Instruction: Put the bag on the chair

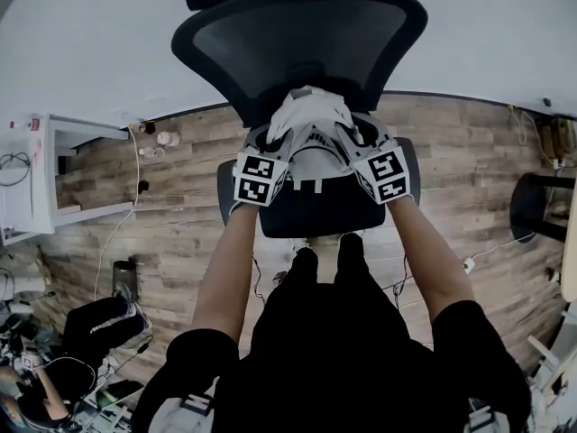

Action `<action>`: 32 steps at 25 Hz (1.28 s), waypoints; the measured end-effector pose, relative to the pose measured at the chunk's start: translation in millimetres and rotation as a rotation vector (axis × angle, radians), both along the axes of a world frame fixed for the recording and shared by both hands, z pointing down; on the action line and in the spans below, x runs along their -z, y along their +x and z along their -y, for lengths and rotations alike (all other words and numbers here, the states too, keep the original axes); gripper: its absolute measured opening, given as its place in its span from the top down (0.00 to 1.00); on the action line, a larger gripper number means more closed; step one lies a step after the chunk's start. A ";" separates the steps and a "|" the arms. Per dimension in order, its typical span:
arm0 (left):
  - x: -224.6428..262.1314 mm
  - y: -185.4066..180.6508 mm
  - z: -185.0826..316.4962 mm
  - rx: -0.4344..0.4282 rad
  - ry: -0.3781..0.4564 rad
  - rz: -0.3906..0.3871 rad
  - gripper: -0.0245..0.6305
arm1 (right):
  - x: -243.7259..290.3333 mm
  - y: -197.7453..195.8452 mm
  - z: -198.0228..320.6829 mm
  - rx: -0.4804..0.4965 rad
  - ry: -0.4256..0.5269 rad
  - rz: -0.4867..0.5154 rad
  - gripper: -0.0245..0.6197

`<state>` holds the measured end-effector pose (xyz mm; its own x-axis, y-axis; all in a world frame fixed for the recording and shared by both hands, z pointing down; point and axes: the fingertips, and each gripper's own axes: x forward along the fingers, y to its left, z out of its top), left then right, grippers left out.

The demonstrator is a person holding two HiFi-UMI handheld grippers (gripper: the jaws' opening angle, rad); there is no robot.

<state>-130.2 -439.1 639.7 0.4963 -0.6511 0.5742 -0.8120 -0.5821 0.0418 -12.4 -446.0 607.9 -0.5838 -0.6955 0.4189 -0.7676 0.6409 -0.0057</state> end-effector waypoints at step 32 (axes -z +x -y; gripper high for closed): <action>153.6 10.3 -104.1 0.130 0.218 -0.165 0.40 | 134.4 47.1 -103.2 -0.091 0.218 0.107 0.55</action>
<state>-119.9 -335.0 486.1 0.4760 -0.8141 0.3326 -0.8728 -0.4839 0.0647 34.7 -342.8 473.5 -0.5477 -0.8141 0.1929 -0.8245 0.5644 0.0407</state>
